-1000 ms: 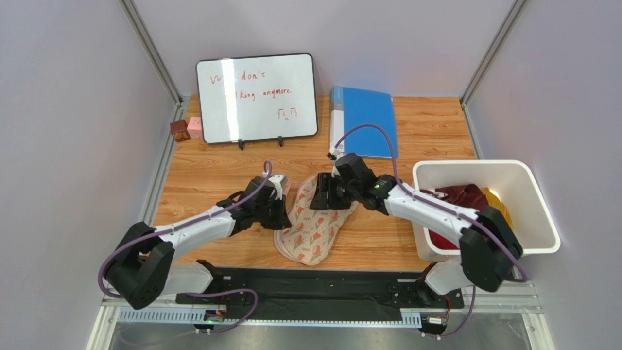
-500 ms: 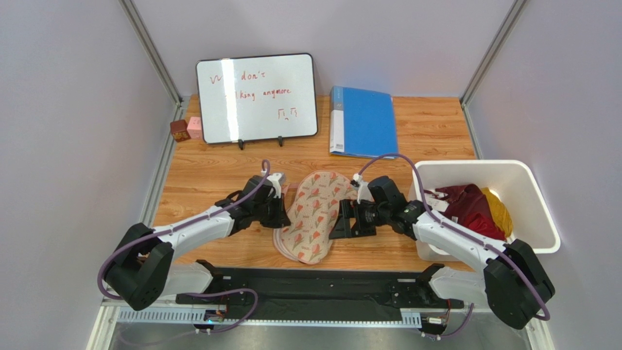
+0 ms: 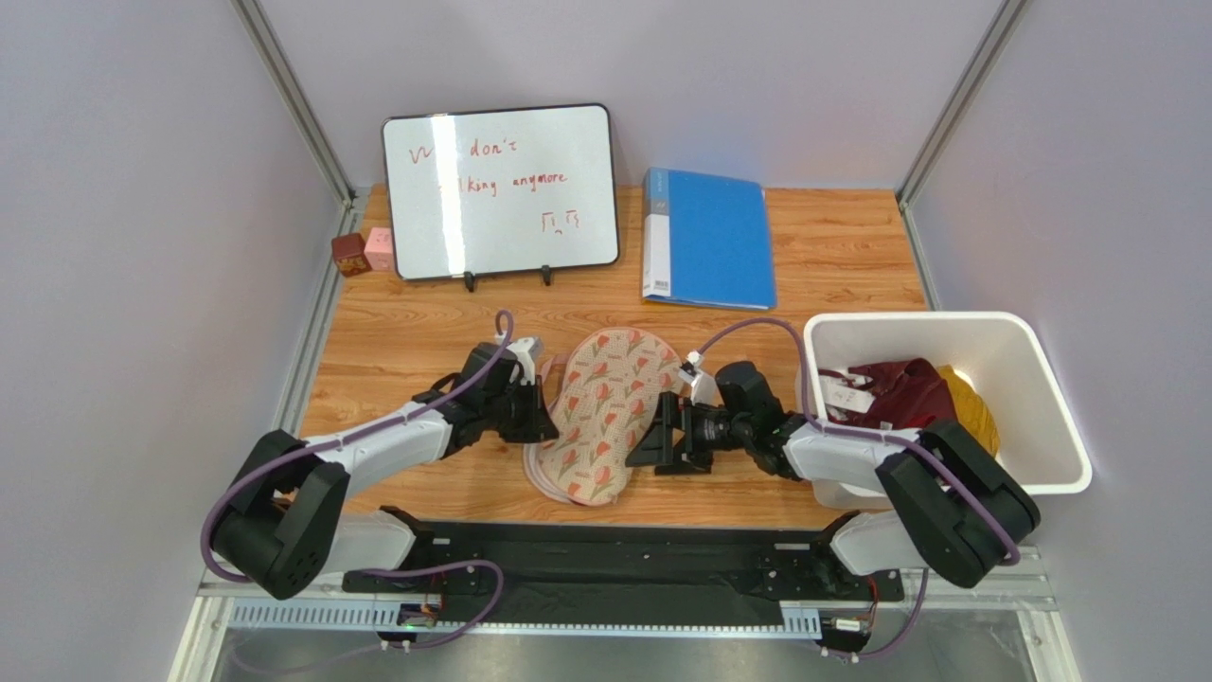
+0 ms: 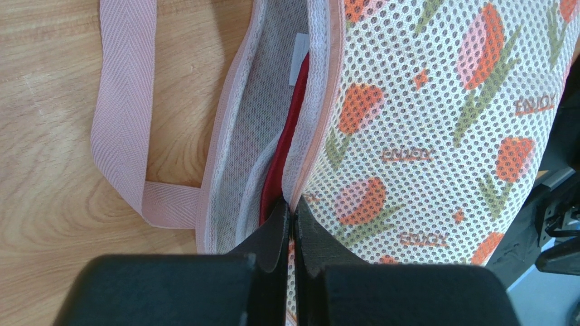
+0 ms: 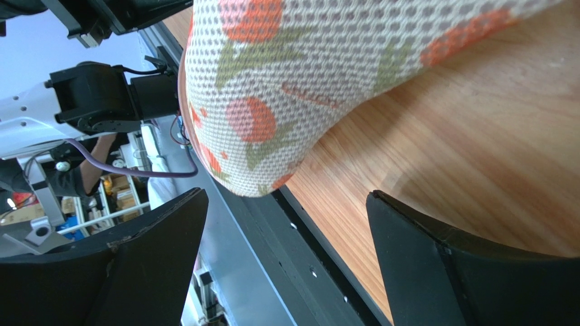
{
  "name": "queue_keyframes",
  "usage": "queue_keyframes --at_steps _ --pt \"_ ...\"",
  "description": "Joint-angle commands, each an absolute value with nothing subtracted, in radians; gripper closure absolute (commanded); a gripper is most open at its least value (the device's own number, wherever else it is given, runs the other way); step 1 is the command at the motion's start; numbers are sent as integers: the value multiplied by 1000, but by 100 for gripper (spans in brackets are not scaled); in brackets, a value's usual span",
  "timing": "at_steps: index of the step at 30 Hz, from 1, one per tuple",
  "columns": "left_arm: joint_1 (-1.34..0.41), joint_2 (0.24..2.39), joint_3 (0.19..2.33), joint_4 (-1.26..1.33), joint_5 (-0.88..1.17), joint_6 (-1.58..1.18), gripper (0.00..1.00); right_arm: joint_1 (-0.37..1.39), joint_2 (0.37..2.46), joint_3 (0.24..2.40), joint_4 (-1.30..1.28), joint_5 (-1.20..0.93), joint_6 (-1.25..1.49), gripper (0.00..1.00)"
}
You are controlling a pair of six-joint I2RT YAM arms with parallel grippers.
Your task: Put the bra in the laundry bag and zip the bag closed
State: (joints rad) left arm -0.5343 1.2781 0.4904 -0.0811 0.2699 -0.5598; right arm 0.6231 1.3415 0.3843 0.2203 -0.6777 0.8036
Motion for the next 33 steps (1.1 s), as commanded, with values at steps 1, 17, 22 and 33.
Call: queue_keyframes --at_steps 1,17,22,33 --pt "-529 1278 506 -72 293 -564 97 641 1402 411 402 -707 862 7" --pt "-529 927 650 -362 212 -572 37 696 1635 422 813 -673 1100 12" --pt "-583 710 606 -472 195 -725 39 707 1595 414 812 -641 1192 13" --pt "-821 437 466 -678 40 -1140 48 741 1615 508 715 -546 1278 13"
